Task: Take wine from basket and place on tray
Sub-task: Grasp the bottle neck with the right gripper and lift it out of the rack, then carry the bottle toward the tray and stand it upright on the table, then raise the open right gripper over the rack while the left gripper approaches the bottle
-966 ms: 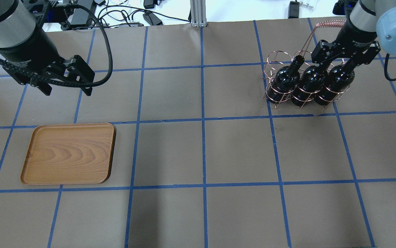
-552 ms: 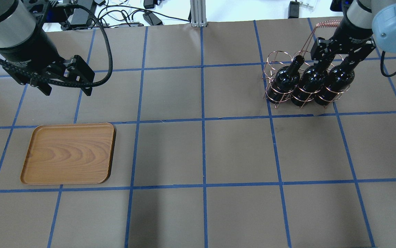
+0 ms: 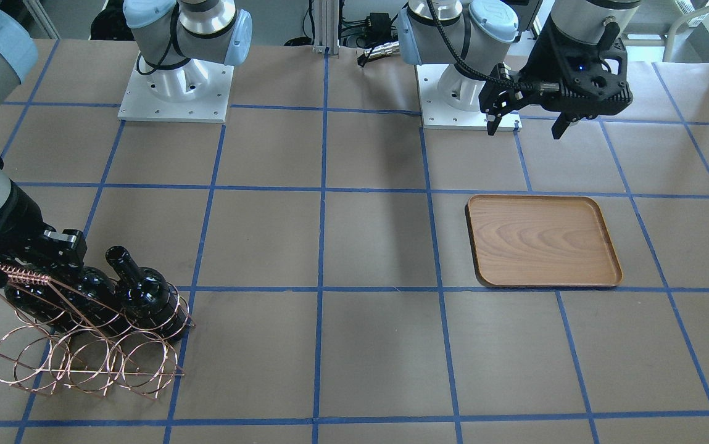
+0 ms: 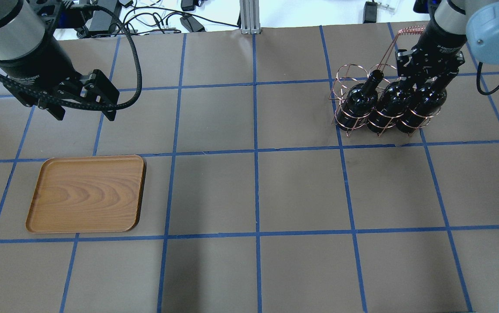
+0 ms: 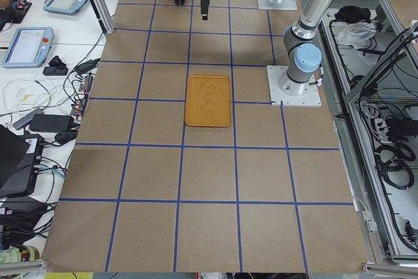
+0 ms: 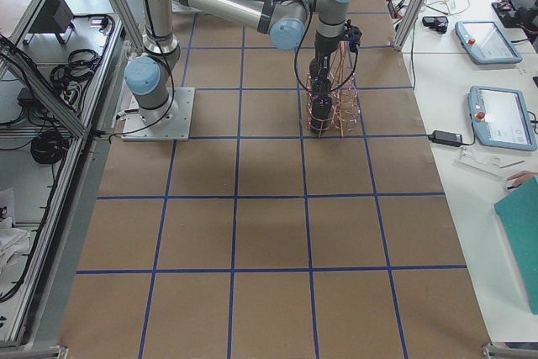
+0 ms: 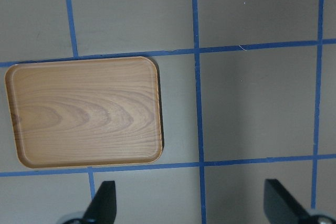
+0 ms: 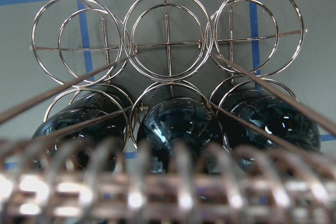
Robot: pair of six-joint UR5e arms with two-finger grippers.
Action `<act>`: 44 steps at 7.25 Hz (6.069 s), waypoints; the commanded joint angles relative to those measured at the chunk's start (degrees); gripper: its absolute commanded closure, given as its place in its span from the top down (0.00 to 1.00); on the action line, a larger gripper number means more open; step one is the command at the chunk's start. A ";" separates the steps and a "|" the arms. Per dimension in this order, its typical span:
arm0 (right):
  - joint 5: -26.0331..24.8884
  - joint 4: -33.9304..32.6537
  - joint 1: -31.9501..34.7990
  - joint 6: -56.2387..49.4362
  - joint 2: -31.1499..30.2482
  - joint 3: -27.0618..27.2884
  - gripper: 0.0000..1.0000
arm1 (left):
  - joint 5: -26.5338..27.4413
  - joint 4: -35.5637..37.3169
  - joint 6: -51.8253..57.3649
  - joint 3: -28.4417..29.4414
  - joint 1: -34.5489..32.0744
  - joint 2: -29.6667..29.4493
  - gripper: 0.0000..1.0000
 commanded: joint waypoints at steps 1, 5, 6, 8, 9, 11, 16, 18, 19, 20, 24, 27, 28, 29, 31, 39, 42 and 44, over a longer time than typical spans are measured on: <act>0.68 -0.03 0.01 -0.28 0.06 -0.11 0.17 | 0.00 -0.05 0.01 0.00 -0.04 0.00 1.00; 0.77 0.85 0.01 -0.19 0.15 -2.22 0.13 | -0.09 0.21 -0.16 0.00 -0.21 -0.09 1.00; 0.68 2.94 0.19 0.25 -0.28 -3.88 0.11 | -0.26 0.13 -0.16 0.00 -0.21 -0.09 1.00; -0.20 17.04 0.80 1.82 -2.03 -13.43 0.03 | -0.26 -0.05 -0.16 0.00 -0.30 -0.09 1.00; -2.03 21.37 1.93 2.53 -5.79 -14.87 0.03 | -0.26 0.21 -0.16 0.00 -0.30 -0.26 1.00; -3.80 29.29 4.48 5.68 -14.23 -14.97 0.02 | -0.18 0.21 -0.16 0.00 -0.30 -0.17 1.00; -2.66 26.20 27.47 35.16 -10.43 -14.35 0.02 | 0.00 -0.14 0.01 0.70 0.31 0.18 1.00; 1.44 16.20 37.32 46.24 -2.26 -14.26 0.02 | 0.00 -0.57 0.19 0.97 3.02 0.26 1.00; 3.21 11.10 40.50 51.35 1.95 -14.26 0.02 | 0.09 -0.75 0.88 0.97 4.34 0.53 1.00; 3.32 10.00 41.92 54.79 4.17 -14.26 0.02 | 0.09 -0.23 4.20 0.97 5.57 0.53 1.00; 2.88 5.27 43.87 57.38 6.57 -9.63 0.03 | -0.26 -0.93 6.61 0.09 10.42 0.01 1.00; 3.32 2.43 43.78 57.47 6.65 -8.38 0.80 | 0.00 -1.11 6.34 0.09 10.42 0.44 1.00; 3.40 2.61 43.69 56.94 6.74 -8.46 1.00 | 0.00 -1.11 6.25 0.09 10.42 0.53 1.00; 3.41 2.78 43.26 56.68 6.74 -8.64 1.00 | -0.17 -0.58 6.25 0.09 10.42 0.27 1.00; 5.77 3.22 39.68 50.75 4.91 -10.65 1.00 | -0.17 -0.58 5.99 0.35 9.81 0.53 1.00; 2.70 17.91 16.01 8.69 -9.52 -9.00 1.00 | -1.32 8.89 -10.87 0.09 -13.55 -4.56 1.00; 2.26 18.43 12.50 7.81 -10.74 -8.90 1.00 | -1.41 12.85 -10.89 -0.09 -16.91 -10.17 1.00; 0.96 20.35 12.67 7.72 -12.58 -6.29 1.00 | -2.28 14.79 -10.71 -1.31 -18.05 -12.56 0.99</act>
